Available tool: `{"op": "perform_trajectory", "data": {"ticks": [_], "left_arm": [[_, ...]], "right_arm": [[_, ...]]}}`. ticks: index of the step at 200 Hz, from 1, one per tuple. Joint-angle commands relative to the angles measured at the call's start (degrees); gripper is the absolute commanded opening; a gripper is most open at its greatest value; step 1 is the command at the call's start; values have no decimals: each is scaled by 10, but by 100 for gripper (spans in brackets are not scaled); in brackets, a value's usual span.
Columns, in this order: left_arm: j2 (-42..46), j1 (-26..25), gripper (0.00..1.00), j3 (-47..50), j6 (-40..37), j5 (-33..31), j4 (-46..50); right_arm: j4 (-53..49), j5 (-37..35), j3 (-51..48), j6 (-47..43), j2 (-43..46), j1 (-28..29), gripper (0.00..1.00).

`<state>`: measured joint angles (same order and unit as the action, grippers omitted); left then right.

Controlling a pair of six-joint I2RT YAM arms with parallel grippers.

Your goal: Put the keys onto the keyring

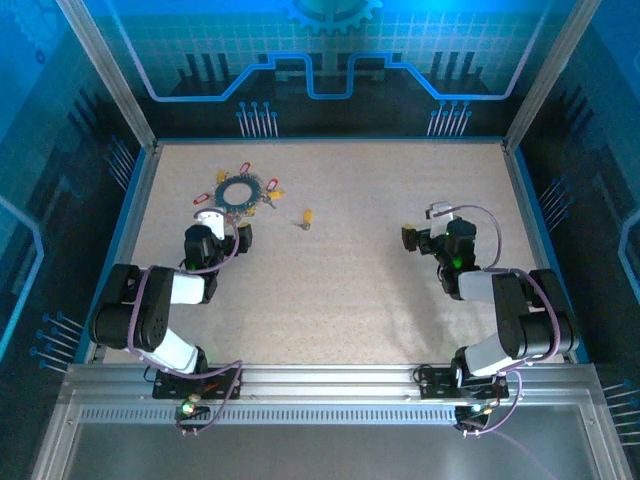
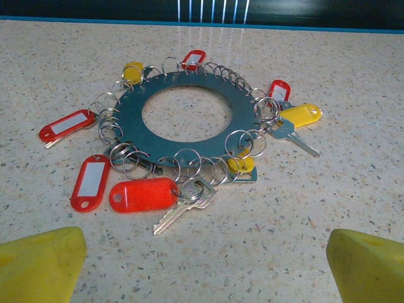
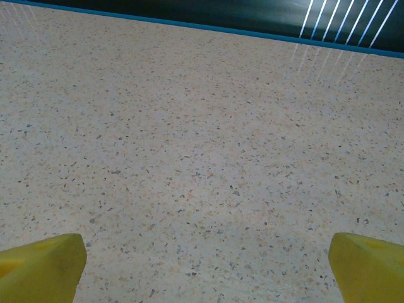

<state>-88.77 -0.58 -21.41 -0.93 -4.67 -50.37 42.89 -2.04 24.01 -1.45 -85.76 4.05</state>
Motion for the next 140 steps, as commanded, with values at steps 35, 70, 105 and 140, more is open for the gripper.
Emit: {"op": "perform_trajectory", "data": {"ticks": [35,70,105,140], "left_arm": [[4,2,99,-13,4,11,0],[4,2,99,-12,6,12,-1],[4,3,99,-7,14,-16,-12],[14,2,99,-6,16,-23,-7]], "right_arm": [[-4,20,10,8,-5,-16,100],[-3,27,11,11,-3,-20,100],[-98,64,24,19,91,-40,100],[-168,58,13,6,254,-25,100]]}}
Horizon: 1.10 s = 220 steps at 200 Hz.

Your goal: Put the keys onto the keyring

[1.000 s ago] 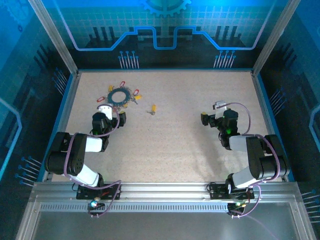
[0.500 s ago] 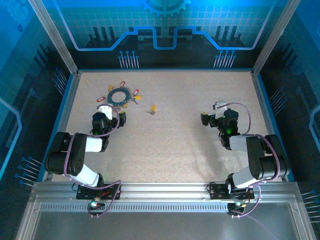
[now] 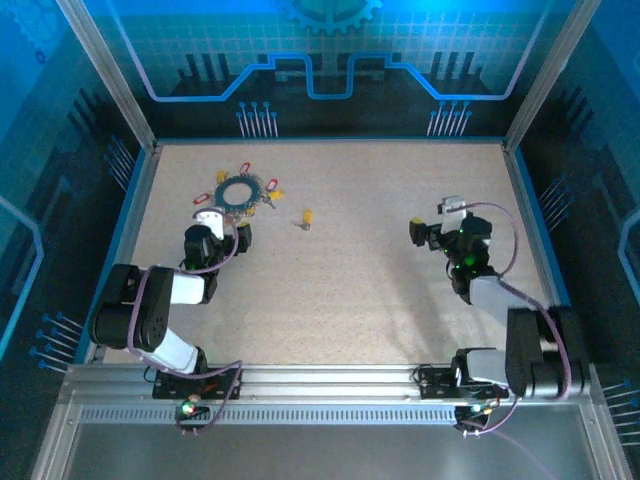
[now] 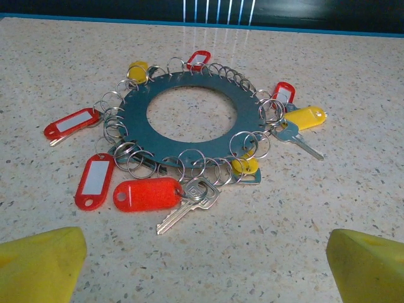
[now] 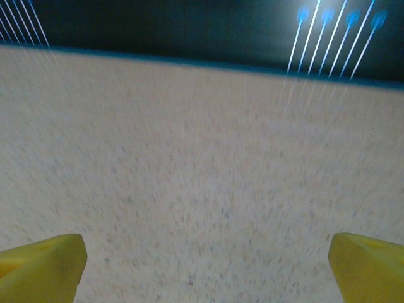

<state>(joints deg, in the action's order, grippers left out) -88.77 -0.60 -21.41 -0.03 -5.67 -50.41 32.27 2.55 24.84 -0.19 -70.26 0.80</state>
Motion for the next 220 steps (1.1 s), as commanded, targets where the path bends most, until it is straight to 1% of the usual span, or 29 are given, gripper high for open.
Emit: {"op": "perform_trajectory", "data": {"ticks": [1,9,17,29,35,44,59,70,80,84,89,105,116,127,136,145,153,180,192,205,220], "left_arm": [[16,2,99,-5,7,-13,-6],[37,1,99,-8,6,-10,12],[64,-2,99,-19,2,-14,61],[112,-12,99,-58,5,-27,176],[132,-18,99,-84,18,-36,237],[159,-21,99,-122,48,-41,317],[190,-21,99,-186,111,-50,427],[199,-20,99,-225,160,-66,466],[199,-17,99,-259,237,-89,503],[196,-14,99,-273,254,-81,512],[190,-7,99,-289,261,-55,514],[147,9,99,-339,253,42,507],[102,13,99,-379,242,95,514],[48,14,99,-424,237,137,531],[3,14,99,-467,239,164,559],[-39,14,99,-505,234,181,582],[-74,14,99,-535,224,185,595],[-203,15,99,-643,189,144,646],[-269,15,99,-718,170,140,701],[-332,15,99,-798,173,146,766],[-381,13,99,-847,188,160,805]], "right_arm": [[-65,12,6,-8,103,9,100],[-96,7,14,-19,142,15,100],[-130,12,26,-34,178,20,100],[-190,28,48,-58,223,26,100],[-217,29,60,-60,242,29,100],[-247,16,77,-46,267,33,100],[-266,6,92,-13,292,34,100],[-271,5,99,11,305,35,100],[-277,3,106,32,313,36,100],[-281,3,108,40,315,36,100],[-283,1,110,51,317,36,100],[-282,-10,107,95,321,36,100],[-303,-71,107,173,323,36,100],[-372,-155,118,285,322,34,100],[-426,-177,127,332,319,29,100],[-448,-164,132,333,315,22,100],[-465,-156,134,333,310,20,100],[-516,-154,147,328,297,18,100],[-517,-129,149,303,291,17,100],[-511,-89,153,266,285,16,100],[-525,-54,170,235,275,16,100]]}}
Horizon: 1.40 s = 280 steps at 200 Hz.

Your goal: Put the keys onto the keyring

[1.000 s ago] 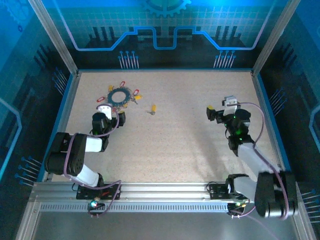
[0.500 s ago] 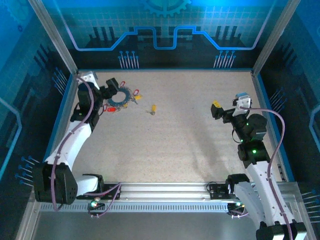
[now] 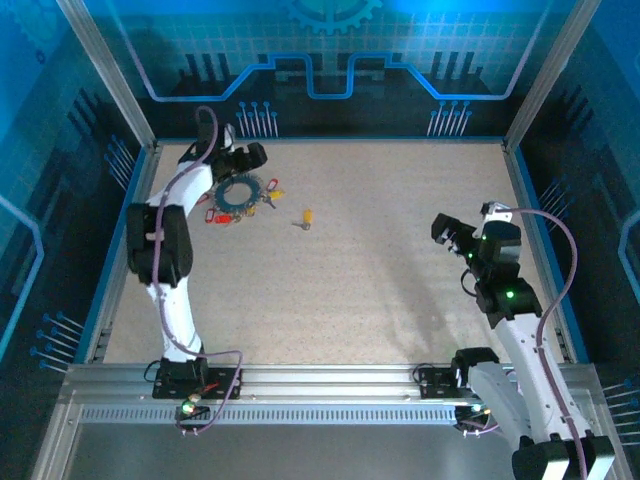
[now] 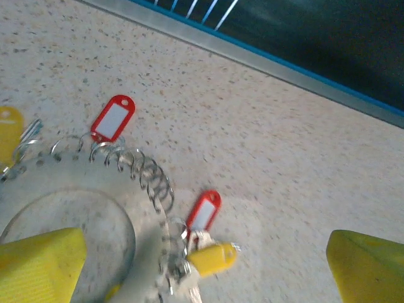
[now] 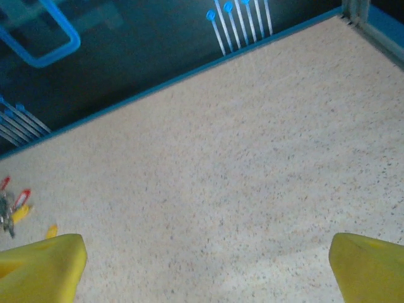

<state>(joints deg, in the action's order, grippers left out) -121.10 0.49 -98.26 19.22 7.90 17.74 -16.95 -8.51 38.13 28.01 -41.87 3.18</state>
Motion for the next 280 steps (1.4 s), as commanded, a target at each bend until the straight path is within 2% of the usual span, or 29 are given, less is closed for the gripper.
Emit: {"op": "perform_trajectory", "data": {"ticks": [1,28,60,86,112,135,182,216,234,248,267,280], "left_arm": [[-59,2,99,-80,-3,26,124],[-92,0,99,-75,29,30,102],[-108,-4,99,-61,65,22,108],[-97,-25,99,-26,46,52,95],[-93,-59,99,11,28,46,86],[-81,-96,99,53,4,66,76],[6,-191,99,181,4,86,19],[53,-246,99,226,11,91,18],[72,-274,99,262,31,123,3],[78,-297,99,283,40,185,-8],[84,-329,99,289,19,239,32],[102,-345,99,300,-12,245,69]], "right_arm": [[-35,59,39,-49,-10,-8,100],[-57,85,49,-70,-19,-4,100],[-50,89,35,-48,-24,-2,100],[-42,87,38,-40,-34,6,100],[-32,85,44,-28,-53,16,100],[-11,74,42,1,-73,31,100],[10,41,41,49,-108,42,100],[13,33,44,55,-129,50,100],[13,18,41,67,-138,50,100],[6,20,41,75,-144,51,100],[14,24,33,69,-158,54,100],[14,33,33,66,-168,55,100]]}}
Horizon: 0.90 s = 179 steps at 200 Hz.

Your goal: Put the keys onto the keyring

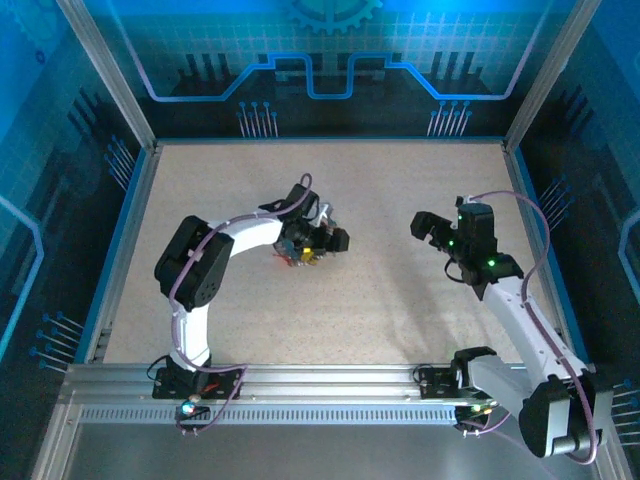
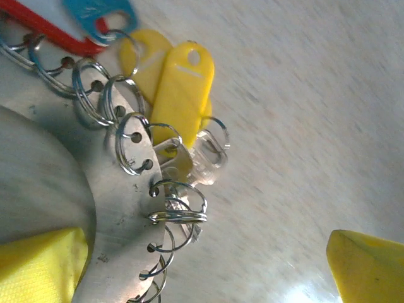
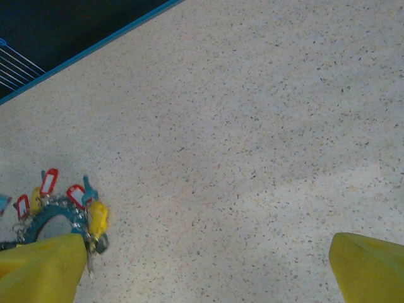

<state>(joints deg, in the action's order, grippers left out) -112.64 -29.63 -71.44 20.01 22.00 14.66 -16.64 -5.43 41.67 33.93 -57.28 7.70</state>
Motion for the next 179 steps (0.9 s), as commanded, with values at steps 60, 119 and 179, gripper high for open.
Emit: {"op": "perform_trajectory", "data": {"ticks": [60,119,179], "left_arm": [[165,-52,99,203,12,73,102],[278,-42,99,215,45,1,109],[337,72,99,149,6,-42,165]], "right_arm": [[14,111,15,-29,-98,38,77],[-42,188,58,-74,-218,113,61],[-93,190,71,-90,-279,194,49]]}}
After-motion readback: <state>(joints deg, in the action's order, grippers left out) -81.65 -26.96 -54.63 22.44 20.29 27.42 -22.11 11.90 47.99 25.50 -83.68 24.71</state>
